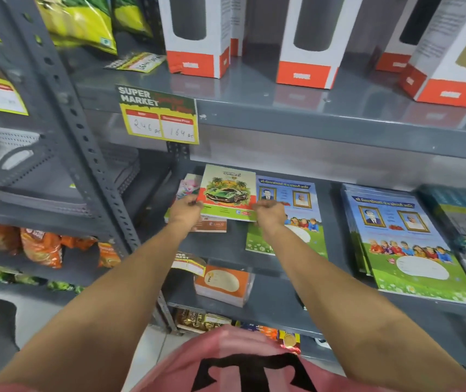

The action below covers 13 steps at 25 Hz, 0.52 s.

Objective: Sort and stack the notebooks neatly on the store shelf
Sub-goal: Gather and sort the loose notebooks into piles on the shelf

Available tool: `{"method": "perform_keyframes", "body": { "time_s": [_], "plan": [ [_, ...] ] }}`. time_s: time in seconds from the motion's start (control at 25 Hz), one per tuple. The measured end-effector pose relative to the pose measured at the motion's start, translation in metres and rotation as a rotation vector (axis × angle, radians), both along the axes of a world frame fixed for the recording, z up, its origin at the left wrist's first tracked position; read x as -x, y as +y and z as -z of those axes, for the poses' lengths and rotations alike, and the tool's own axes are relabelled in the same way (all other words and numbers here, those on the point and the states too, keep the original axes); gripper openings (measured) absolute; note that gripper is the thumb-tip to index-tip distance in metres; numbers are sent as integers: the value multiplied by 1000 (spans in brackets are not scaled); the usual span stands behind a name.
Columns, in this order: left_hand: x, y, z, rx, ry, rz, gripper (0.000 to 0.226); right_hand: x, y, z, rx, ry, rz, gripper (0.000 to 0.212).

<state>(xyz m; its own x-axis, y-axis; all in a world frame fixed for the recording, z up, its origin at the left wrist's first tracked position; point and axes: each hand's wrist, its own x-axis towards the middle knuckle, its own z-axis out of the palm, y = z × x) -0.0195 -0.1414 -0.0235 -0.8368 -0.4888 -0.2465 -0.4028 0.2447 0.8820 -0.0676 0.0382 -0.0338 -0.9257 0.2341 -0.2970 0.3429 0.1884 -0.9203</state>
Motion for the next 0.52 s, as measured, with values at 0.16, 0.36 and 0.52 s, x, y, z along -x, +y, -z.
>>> {"method": "perform_keyframes", "body": {
  "time_s": [0.16, 0.36, 0.52],
  "plan": [
    [-25, -55, 13, 423, -144, 100, 29, -10, -43, 6, -147, -25, -156, 14],
    [-38, -64, 28, 490, -168, 121, 27, -15, -57, 15, -410, -8, -286, 17],
    [-33, -47, 16, 680, -118, 91, 25, -7, -41, 13, -334, -14, -215, 15]
  ]
}}
